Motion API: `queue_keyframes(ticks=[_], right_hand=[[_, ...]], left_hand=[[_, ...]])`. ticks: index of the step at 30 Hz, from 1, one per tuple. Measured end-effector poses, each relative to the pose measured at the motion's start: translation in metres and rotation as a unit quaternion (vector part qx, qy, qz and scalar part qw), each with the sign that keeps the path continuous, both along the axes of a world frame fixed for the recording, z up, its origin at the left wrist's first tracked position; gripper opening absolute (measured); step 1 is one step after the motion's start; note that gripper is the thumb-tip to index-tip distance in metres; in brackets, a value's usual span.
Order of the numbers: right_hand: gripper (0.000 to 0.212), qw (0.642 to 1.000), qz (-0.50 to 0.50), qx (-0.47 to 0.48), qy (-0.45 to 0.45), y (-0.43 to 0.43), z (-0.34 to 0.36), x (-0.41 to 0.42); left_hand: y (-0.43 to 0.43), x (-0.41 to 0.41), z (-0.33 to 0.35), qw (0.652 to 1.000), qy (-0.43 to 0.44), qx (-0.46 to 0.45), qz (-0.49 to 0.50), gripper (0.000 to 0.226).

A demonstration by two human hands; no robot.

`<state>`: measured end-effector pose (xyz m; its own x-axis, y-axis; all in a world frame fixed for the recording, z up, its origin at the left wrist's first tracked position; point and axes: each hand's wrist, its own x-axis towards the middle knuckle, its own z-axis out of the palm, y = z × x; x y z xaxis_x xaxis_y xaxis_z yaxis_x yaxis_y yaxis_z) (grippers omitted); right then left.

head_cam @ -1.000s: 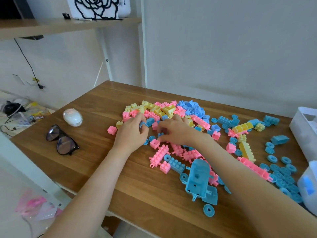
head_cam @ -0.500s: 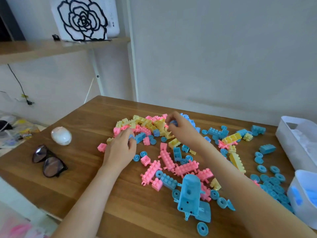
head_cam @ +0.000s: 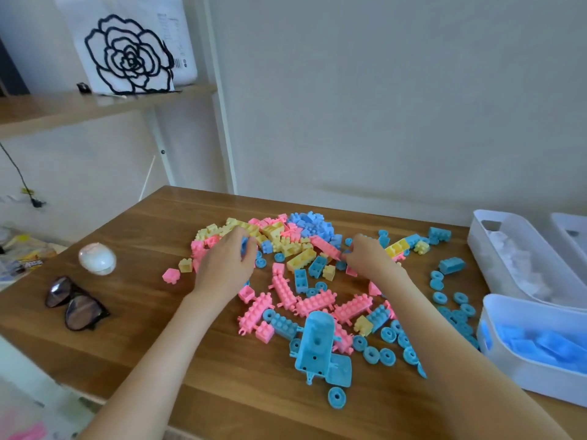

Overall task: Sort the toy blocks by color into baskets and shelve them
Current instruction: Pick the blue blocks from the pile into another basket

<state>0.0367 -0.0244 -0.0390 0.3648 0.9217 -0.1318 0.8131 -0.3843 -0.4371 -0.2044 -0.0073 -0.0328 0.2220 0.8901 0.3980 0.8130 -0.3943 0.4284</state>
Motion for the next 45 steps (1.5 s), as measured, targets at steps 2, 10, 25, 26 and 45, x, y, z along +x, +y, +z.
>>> queue_keyframes(ticks=[2, 10, 25, 26, 45], right_hand=[[0.026, 1.000, 0.018, -0.008, -0.016, -0.003, 0.002, -0.003], [0.015, 0.989, 0.057, 0.130, 0.048, -0.056, 0.053, 0.001], [0.007, 0.993, -0.063, 0.025, -0.093, -0.270, 0.061, 0.160], [0.007, 0.993, -0.054, 0.028, -0.098, -0.275, 0.055, 0.166], [0.031, 0.966, 0.153, 0.208, 0.009, -0.149, 0.062, 0.043]], left_hand=[[-0.009, 0.013, 0.009, 0.999, 0.011, -0.022, -0.046, 0.012], [-0.046, 0.078, 0.030, 0.990, -0.044, -0.073, -0.117, 0.016], [-0.159, 0.243, 0.045, 0.864, 0.032, -0.183, -0.469, 0.035], [-0.160, 0.249, 0.041, 0.861, 0.073, -0.167, -0.475, 0.041], [-0.026, 0.083, 0.039, 0.967, -0.098, -0.114, -0.204, 0.062]])
